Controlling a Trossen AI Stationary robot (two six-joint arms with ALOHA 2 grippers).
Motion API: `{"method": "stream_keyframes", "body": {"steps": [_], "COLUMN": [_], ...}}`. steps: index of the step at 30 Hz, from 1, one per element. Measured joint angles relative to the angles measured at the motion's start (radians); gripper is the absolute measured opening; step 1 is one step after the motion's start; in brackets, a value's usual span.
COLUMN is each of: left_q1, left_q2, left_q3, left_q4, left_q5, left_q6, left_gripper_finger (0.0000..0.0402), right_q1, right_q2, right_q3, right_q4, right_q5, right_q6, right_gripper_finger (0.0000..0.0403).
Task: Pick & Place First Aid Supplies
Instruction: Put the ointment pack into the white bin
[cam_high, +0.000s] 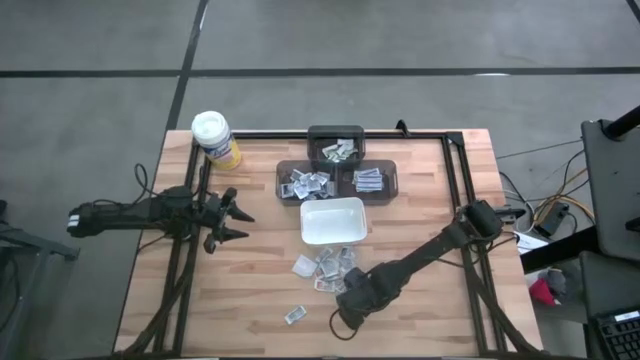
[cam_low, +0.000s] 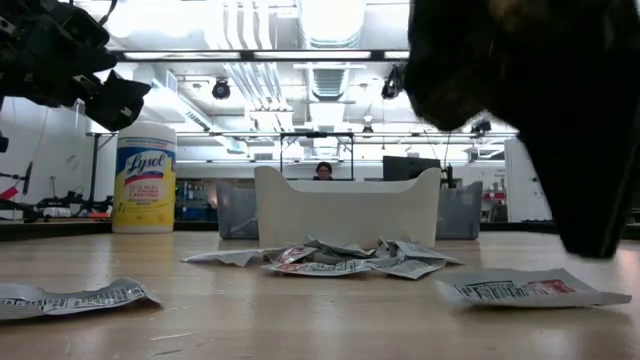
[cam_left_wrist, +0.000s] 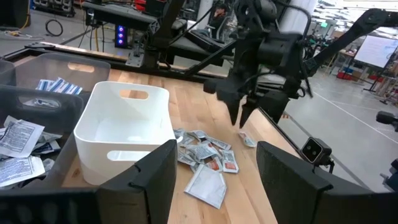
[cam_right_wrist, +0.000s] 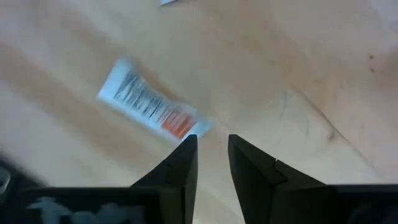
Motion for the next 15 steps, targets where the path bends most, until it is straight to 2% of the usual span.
{"method": "stream_keyframes", "body": {"steps": [9, 15], "left_q1": [0.000, 0.000], "left_q2": [0.000, 0.000], "left_q3": [0.000, 0.000], "left_q4": [-0.003, -0.005], "left_q5": [0.000, 0.000], "left_q6": [0.008, 0.008], "left_gripper_finger": [0.0216, 0.0216], "right_q1": [0.013, 0.013], "right_q2": [-0.055, -0.058], "right_q3": [0.002, 0.003], "right_q4": [0.029, 0.098], "right_q5": [0.015, 0.018], "right_q6": [-0.243, -0.449], "right_gripper_finger": [0.0075, 0.0082]}}
